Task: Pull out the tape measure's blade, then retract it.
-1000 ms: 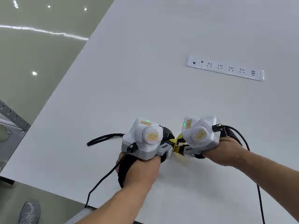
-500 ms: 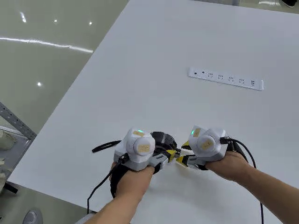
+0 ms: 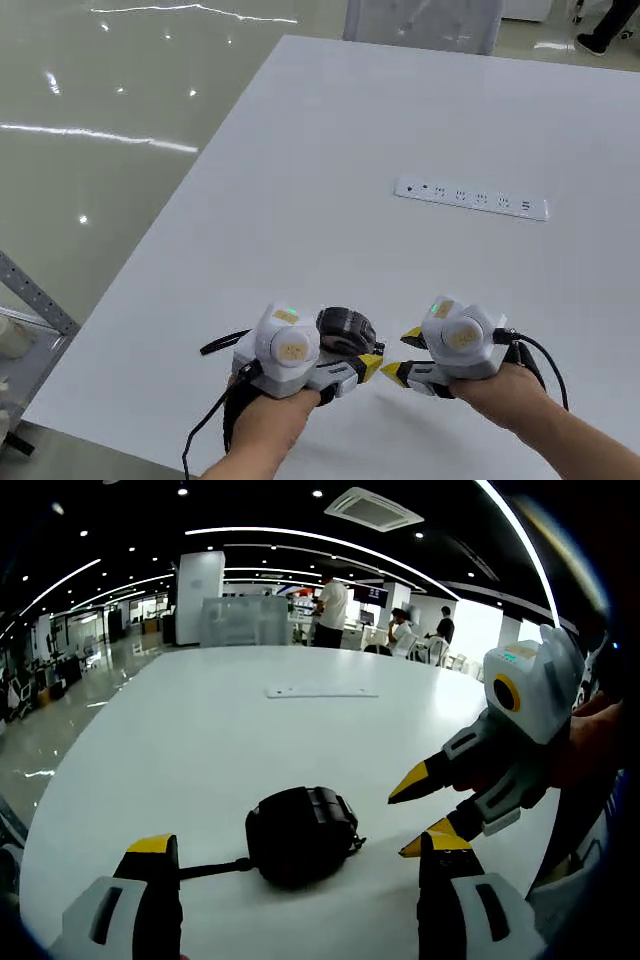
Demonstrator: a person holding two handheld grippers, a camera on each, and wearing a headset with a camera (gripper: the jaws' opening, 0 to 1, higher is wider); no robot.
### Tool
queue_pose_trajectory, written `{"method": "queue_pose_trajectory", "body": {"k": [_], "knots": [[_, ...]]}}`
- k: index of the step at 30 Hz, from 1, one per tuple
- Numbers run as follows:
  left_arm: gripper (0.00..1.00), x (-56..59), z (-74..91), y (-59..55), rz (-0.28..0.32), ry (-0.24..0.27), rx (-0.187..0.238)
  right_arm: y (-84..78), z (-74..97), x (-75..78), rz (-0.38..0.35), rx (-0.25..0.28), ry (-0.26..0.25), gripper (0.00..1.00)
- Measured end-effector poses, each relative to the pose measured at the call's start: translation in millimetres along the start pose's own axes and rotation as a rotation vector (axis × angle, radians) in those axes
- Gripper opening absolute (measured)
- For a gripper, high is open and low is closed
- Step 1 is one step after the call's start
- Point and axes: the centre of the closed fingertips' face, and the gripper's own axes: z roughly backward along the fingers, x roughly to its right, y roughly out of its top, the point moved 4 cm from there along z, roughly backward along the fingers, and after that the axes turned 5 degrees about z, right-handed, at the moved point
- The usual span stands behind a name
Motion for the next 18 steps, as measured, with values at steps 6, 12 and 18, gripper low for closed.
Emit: {"method": "queue_pose_trajectory", "body": {"k": [6, 12, 18], "knots": [[0.98, 2.1, 7.6, -1.5, -0.003, -0.024, -0.011, -0.7, 15.5, -9.3, -0.043, 0.029, -0.027, 0.36], [0.97, 2.0, 17.6, -5.6, -0.04, -0.041, -0.039, -0.4, 33.1, -16.6, -0.099, 0.059, -0.049, 0.41], [1.0, -1.0, 32.6, -8.5, -0.05, -0.067, -0.058, -4.1, 49.7, -23.1, -0.156, 0.075, -0.082, 0.5]]}}
